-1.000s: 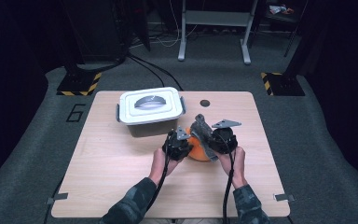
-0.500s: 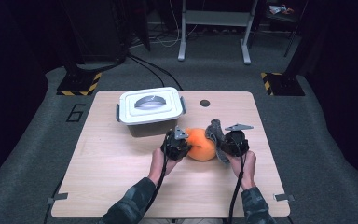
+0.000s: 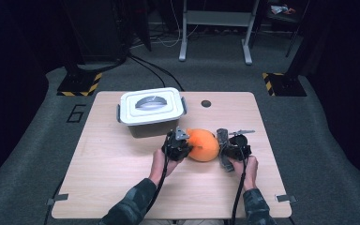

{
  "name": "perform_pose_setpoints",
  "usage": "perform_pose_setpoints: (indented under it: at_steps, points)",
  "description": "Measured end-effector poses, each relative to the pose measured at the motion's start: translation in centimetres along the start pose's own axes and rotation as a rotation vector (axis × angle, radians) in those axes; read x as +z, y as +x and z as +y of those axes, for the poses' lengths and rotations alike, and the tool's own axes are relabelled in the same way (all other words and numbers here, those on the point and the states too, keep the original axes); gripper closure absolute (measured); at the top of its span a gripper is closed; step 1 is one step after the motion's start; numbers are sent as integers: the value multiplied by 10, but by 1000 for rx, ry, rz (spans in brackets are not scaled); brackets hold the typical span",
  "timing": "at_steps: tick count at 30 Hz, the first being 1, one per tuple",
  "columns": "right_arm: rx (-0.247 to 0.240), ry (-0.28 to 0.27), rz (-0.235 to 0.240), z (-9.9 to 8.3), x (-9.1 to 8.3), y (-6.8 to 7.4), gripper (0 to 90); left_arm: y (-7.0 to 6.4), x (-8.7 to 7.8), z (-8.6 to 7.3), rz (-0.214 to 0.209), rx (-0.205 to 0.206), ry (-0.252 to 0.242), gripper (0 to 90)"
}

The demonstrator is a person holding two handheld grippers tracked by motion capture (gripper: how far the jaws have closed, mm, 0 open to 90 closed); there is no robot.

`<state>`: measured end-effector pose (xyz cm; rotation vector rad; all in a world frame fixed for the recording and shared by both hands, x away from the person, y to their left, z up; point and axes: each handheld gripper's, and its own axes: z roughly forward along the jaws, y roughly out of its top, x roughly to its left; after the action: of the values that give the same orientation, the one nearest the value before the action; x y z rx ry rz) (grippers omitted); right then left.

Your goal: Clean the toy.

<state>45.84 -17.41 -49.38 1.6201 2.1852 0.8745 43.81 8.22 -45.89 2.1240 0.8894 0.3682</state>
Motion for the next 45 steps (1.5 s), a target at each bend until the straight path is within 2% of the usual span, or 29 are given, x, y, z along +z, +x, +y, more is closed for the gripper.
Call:
perform_pose_setpoints:
  at_steps: [2,3,5,9,12,16,17,20,26,29,31,33,35,39,41,45]
  points:
    - [-4,6,12,0,2,-1,756,0,0,0,0,1,-2,810]
    - [5,22,10,1,0,-1,756,0,0,0,-1,-2,-5,810]
    - [-14,11,-7,3,-4,-2,757,-1,-1,0,-5,-1,-7,809]
    - [-10,-72,-16,7,-26,-4,764,-1,-2,0,-12,-2,-8,805]
    - [-18,-133,15,14,-46,0,765,-2,-1,0,-14,-3,-18,805]
    - [-77,-187,46,26,-67,16,764,-4,-1,0,-15,-2,-22,805]
    - [-86,-202,70,30,-72,23,764,-4,-1,0,-15,-1,-21,805]
    - [-135,-219,96,40,-78,41,764,-5,-1,1,-20,6,-24,805]
    - [-206,-181,147,52,-67,72,759,-6,-1,1,-23,12,-26,805]
    - [-239,-149,148,53,-55,80,758,-6,-1,1,-22,12,-22,804]
    - [-249,-148,133,52,-50,79,759,-5,-1,0,-26,10,-20,804]
    - [-238,-147,131,51,-50,76,759,-5,-1,0,-29,10,-19,803]
    - [-211,-144,109,50,-52,73,759,-5,-1,0,-29,12,-21,803]
    - [-201,-140,87,45,-51,60,759,-5,0,0,-32,10,-23,803]
    - [-170,-135,82,43,-50,54,759,-5,0,0,-30,10,-24,804]
    - [-144,-125,44,39,-48,38,758,-4,0,0,-27,7,-23,804]
